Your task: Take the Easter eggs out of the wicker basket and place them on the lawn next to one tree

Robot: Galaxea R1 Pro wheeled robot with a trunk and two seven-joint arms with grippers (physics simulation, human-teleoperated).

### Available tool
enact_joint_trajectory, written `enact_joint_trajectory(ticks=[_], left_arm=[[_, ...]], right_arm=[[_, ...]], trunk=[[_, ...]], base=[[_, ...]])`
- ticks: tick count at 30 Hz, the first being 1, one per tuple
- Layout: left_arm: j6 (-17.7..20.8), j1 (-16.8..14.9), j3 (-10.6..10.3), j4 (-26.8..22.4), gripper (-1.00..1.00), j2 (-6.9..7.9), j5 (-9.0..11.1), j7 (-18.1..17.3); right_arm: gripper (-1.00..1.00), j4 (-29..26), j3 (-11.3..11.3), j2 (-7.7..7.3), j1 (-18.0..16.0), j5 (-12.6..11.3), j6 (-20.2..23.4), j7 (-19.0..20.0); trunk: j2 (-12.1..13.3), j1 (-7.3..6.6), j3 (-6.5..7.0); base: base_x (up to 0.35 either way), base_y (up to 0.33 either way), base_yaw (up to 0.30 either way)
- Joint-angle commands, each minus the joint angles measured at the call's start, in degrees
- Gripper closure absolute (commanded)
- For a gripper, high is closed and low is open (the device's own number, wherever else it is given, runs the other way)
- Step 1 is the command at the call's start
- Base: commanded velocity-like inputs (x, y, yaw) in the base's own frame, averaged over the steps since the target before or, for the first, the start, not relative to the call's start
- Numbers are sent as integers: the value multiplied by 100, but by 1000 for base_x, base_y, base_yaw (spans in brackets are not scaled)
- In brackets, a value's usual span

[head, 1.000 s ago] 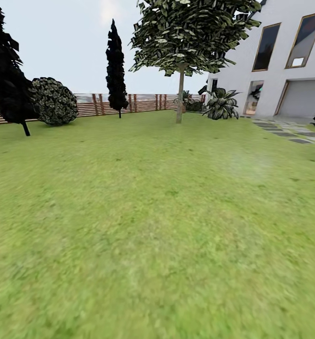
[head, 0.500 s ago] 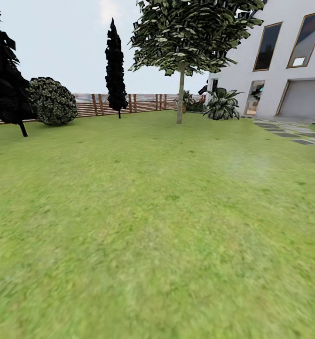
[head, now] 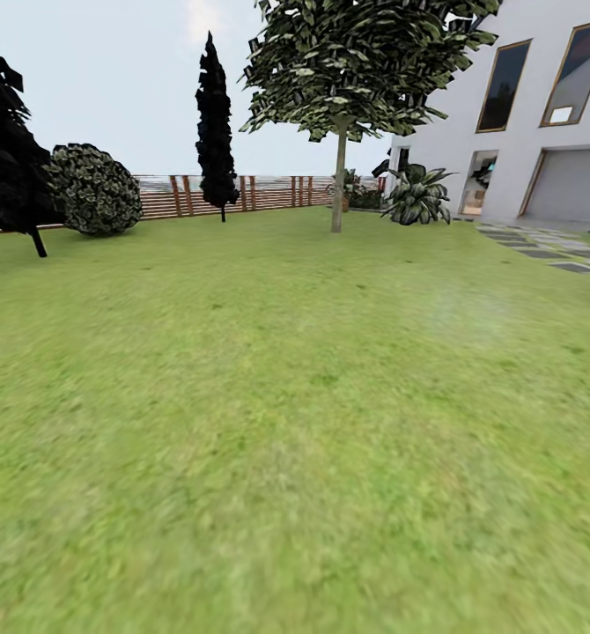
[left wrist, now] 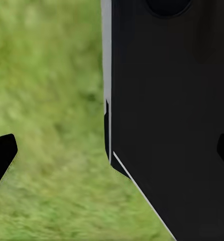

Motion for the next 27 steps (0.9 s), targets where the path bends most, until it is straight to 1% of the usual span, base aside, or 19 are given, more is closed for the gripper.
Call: enact_joint_trajectory(ticks=[1, 27], left_arm=[[-2, 1, 0, -4, -100, 0, 2, -1], [-2, 1, 0, -5, -100, 1, 3, -3]], right_arm=[[-100, -2, 0, 0, -2, -1, -3, 0], [-100, 3, -1, 0, -2, -2, -3, 0]], trunk=[[-2, 3, -4], [-2, 3, -4]], base=[[324, 0, 0], [324, 0, 0]])
